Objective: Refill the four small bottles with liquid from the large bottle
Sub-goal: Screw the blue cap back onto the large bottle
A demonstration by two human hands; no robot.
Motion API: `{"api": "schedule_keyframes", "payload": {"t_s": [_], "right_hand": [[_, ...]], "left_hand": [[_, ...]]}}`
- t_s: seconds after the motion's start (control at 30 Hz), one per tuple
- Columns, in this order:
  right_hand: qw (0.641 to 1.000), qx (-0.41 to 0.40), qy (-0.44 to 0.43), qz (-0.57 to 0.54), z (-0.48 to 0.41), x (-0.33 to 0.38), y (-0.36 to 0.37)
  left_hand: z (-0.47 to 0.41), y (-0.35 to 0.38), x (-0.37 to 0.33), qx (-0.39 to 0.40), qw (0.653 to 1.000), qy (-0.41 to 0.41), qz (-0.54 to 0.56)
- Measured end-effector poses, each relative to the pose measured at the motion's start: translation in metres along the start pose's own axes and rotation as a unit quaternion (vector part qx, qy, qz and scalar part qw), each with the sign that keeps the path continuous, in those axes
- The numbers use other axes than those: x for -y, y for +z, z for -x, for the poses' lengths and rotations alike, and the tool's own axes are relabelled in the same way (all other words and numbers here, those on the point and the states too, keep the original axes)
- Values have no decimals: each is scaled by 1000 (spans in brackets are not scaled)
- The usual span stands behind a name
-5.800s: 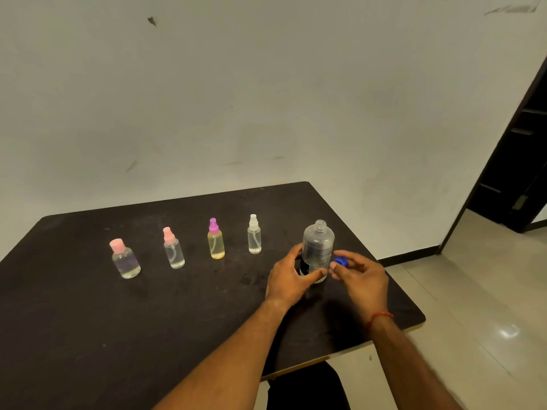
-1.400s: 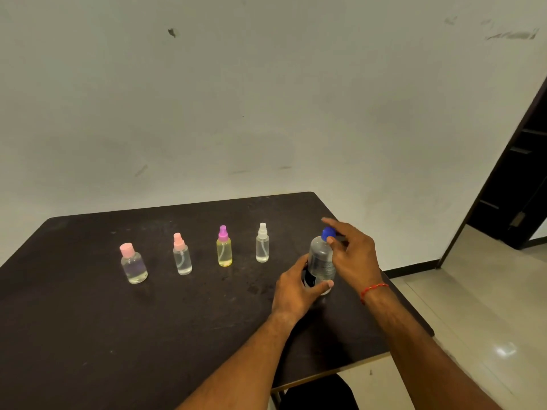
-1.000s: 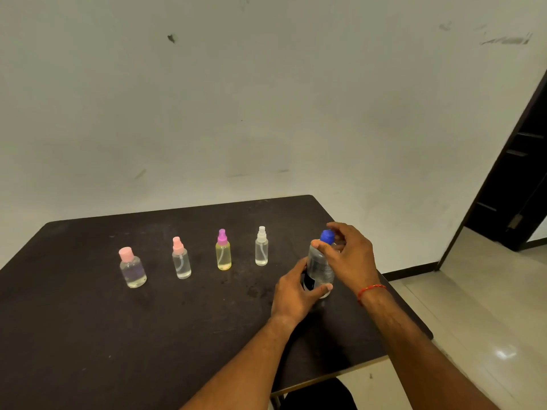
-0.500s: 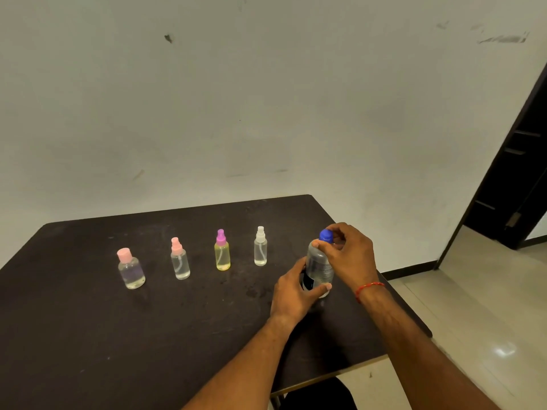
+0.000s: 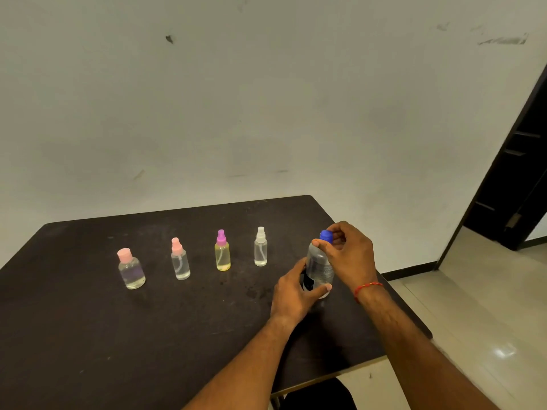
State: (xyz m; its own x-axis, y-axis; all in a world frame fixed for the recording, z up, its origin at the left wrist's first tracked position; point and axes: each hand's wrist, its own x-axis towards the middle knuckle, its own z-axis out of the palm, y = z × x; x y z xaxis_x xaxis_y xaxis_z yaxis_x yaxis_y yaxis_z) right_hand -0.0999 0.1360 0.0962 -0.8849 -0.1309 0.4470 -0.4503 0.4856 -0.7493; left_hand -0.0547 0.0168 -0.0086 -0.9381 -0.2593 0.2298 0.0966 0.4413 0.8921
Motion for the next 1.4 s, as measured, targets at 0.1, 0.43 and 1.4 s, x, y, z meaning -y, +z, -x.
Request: {"api": "schedule_keyframes", "payload": {"t_s": [0.1, 0.43, 1.4], "right_hand": [[999, 25, -14, -23, 1, 1, -3], [999, 2, -45, -7, 0, -6, -2], [998, 38, -37, -17, 1, -12, -6]], "left_hand": [[-1, 1, 1, 3, 1000, -4, 5], [0, 0, 0, -4, 1000, 2, -2], [0, -1, 0, -1, 1000, 1, 2]]}}
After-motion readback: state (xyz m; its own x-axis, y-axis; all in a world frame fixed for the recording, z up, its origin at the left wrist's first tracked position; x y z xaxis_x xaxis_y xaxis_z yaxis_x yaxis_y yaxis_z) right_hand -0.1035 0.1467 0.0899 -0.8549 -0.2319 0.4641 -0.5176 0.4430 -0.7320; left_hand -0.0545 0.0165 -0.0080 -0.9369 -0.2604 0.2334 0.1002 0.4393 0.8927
